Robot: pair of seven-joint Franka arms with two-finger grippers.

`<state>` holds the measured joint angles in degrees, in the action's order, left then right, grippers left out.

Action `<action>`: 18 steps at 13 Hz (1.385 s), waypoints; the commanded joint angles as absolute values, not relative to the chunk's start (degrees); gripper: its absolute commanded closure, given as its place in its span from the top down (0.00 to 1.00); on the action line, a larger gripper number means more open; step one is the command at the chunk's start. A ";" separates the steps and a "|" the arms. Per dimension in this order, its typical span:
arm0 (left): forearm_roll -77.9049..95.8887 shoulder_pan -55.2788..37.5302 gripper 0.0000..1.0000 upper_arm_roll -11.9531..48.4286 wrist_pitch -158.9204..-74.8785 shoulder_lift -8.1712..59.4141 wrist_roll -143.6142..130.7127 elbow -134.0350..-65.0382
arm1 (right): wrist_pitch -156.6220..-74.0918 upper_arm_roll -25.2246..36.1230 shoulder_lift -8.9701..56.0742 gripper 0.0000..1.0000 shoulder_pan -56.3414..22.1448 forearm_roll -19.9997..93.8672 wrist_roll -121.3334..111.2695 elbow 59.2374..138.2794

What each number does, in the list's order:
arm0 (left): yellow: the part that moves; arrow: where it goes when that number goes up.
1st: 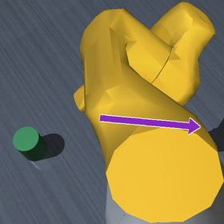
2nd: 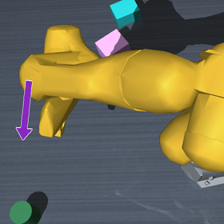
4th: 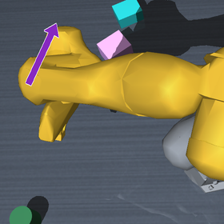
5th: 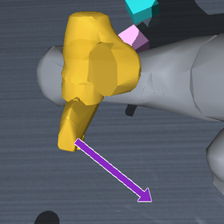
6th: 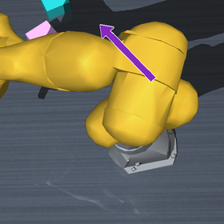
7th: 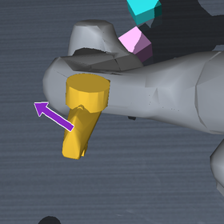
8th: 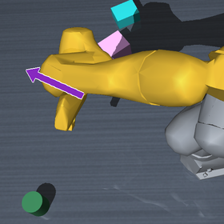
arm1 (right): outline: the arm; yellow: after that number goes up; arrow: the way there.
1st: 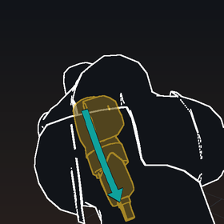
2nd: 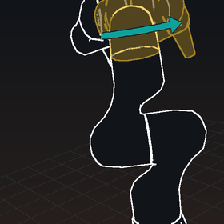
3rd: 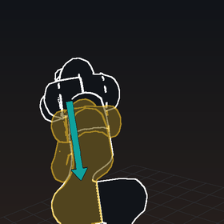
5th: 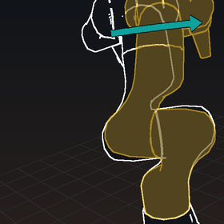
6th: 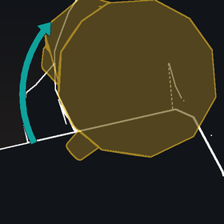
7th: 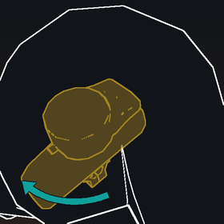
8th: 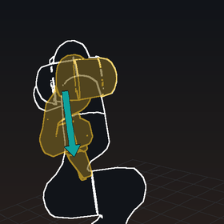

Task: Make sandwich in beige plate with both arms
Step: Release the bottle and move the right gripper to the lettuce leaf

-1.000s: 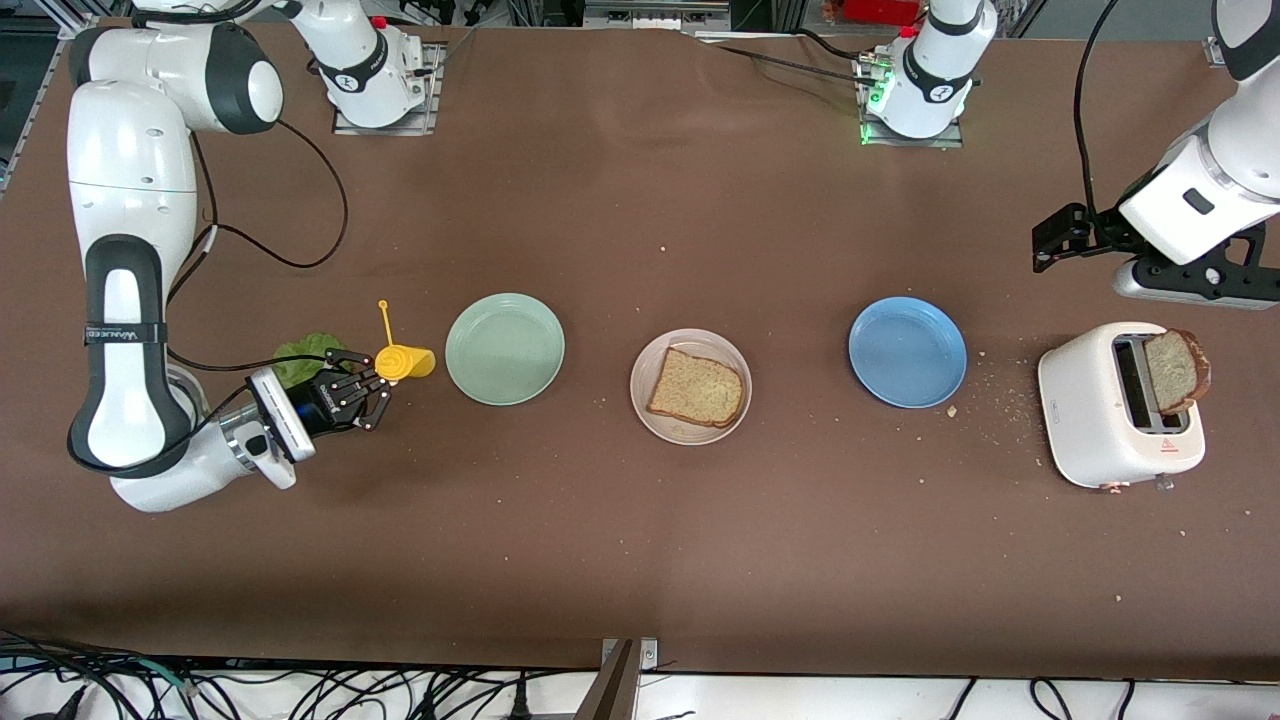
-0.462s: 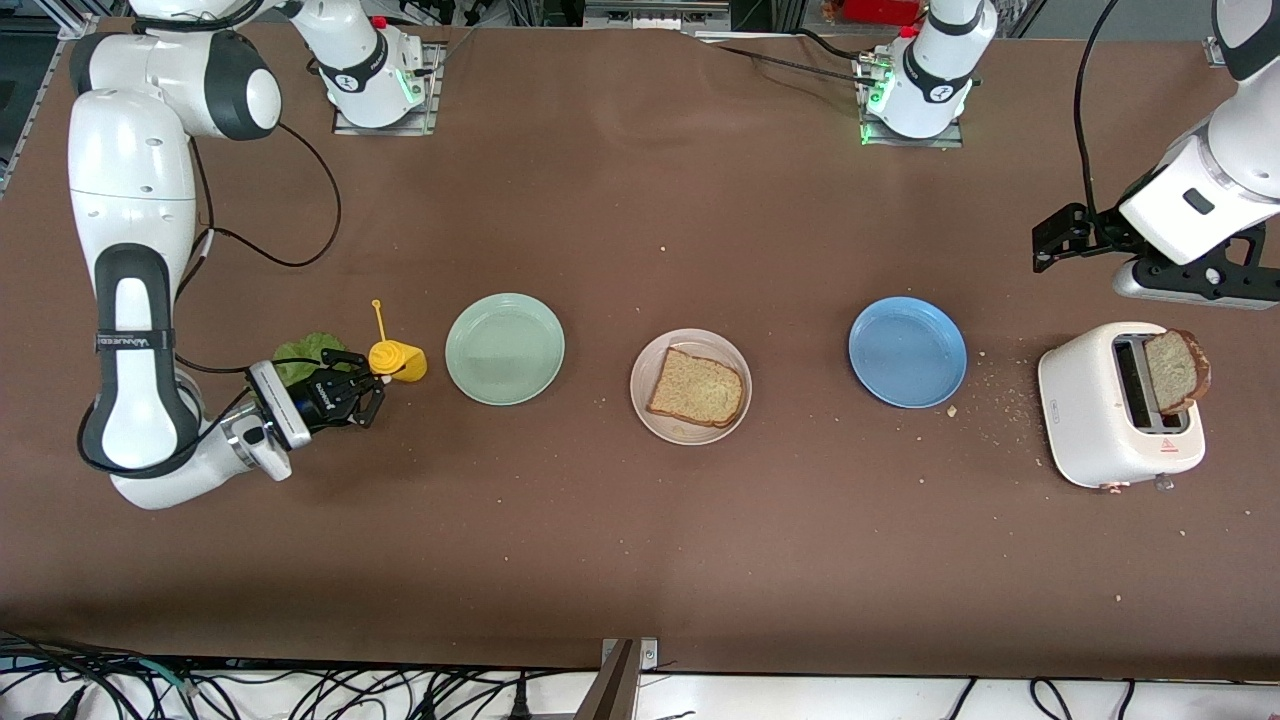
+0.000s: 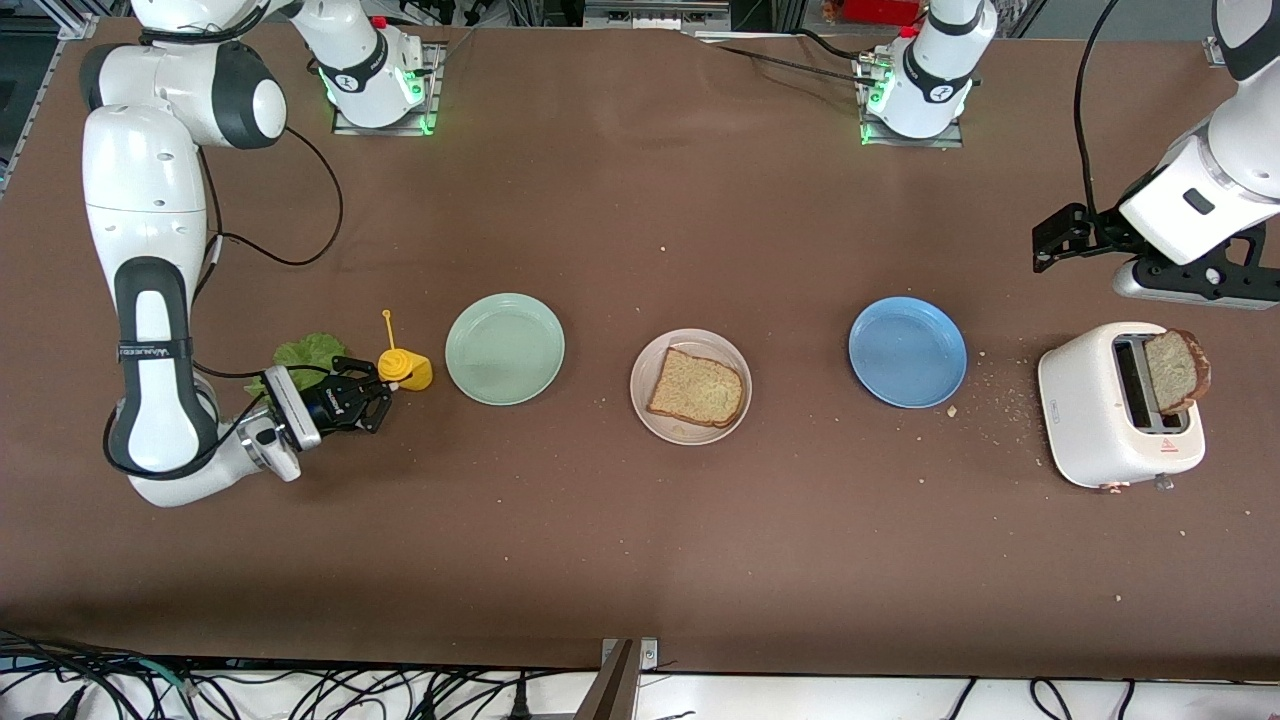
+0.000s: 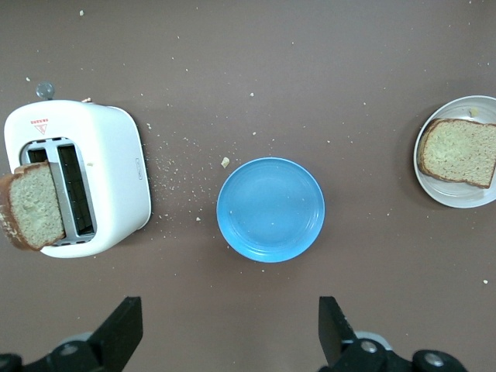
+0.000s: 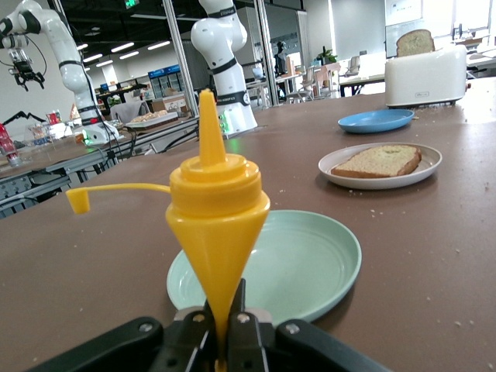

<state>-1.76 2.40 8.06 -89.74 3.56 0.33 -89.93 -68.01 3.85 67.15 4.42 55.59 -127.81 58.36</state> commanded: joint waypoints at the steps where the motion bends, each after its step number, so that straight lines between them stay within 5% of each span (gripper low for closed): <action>1: -1.06 2.46 1.00 7.82 -90.09 3.52 0.26 -89.82 | -68.02 3.52 68.46 0.00 4.92 54.93 -129.90 56.95; 6: -1.14 2.46 1.00 7.82 -90.09 3.52 0.26 -89.82 | -68.20 3.52 69.08 0.00 5.01 55.19 -130.25 56.95; 7: -1.06 2.46 1.00 7.82 -90.09 3.52 0.26 -89.82 | -68.20 3.52 69.08 0.15 5.01 55.28 -130.08 56.95; 9: -1.14 2.46 1.00 7.82 -90.09 3.52 0.26 -89.82 | -68.20 3.52 69.08 0.99 5.10 55.37 -129.81 57.04; 18: -1.14 2.64 1.00 7.82 -90.09 3.52 0.44 -89.91 | -64.87 8.26 66.28 1.00 5.63 51.95 -118.24 54.67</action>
